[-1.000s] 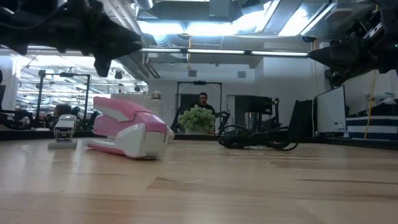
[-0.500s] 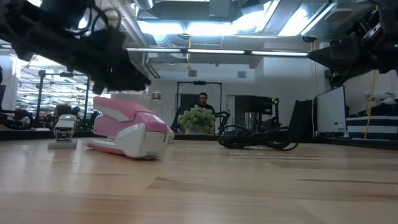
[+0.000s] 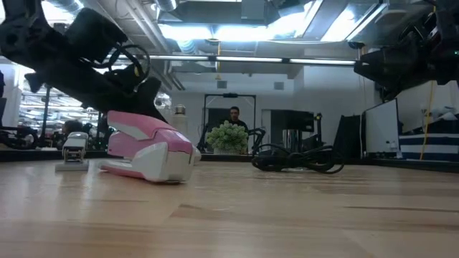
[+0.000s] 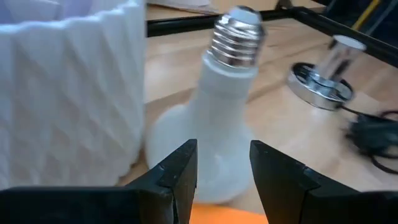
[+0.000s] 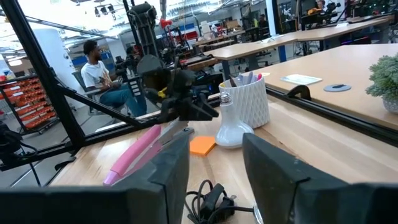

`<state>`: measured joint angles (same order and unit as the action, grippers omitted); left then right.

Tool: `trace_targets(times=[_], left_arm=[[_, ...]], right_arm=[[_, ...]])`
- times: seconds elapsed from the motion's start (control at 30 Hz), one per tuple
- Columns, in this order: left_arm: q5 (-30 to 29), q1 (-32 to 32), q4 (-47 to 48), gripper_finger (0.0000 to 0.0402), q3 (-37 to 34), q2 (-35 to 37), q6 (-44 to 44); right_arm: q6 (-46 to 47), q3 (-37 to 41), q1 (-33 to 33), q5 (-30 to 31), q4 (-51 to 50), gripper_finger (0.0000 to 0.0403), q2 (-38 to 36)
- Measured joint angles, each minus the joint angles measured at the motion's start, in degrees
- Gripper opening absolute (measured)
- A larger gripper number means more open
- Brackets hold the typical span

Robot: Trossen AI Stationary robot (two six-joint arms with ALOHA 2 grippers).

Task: Screw lightbulb
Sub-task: Insert the lightbulb into the lamp

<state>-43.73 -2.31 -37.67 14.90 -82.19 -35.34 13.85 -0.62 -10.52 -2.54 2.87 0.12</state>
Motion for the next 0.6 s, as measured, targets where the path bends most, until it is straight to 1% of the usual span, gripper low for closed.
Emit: trace_targets(times=[0.07,0.3,0.43,0.6], left_arm=[[0.0,1.3,-0.5,0.0139,0.8,-0.5,1.6],[0.1,4.3,-0.8,0.0139,5.8,-1.4,12.6],[0.5,5.9,-0.8,0.0139,8.0,-1.4,15.9],[7.5,8.7,-0.3,0.0139,9.4,-1.4,17.3]], right_arm=[[-0.5,0.0,0.0,0.0,0.0,0.0158,0.0],[-0.8,0.0,0.0,1.0,0.0,0.0159,0.0],[-0.8,0.0,0.0,1.0,0.0,0.0159,0.0],[-0.8,0.0,0.0,1.0,0.0,0.0159,0.0]])
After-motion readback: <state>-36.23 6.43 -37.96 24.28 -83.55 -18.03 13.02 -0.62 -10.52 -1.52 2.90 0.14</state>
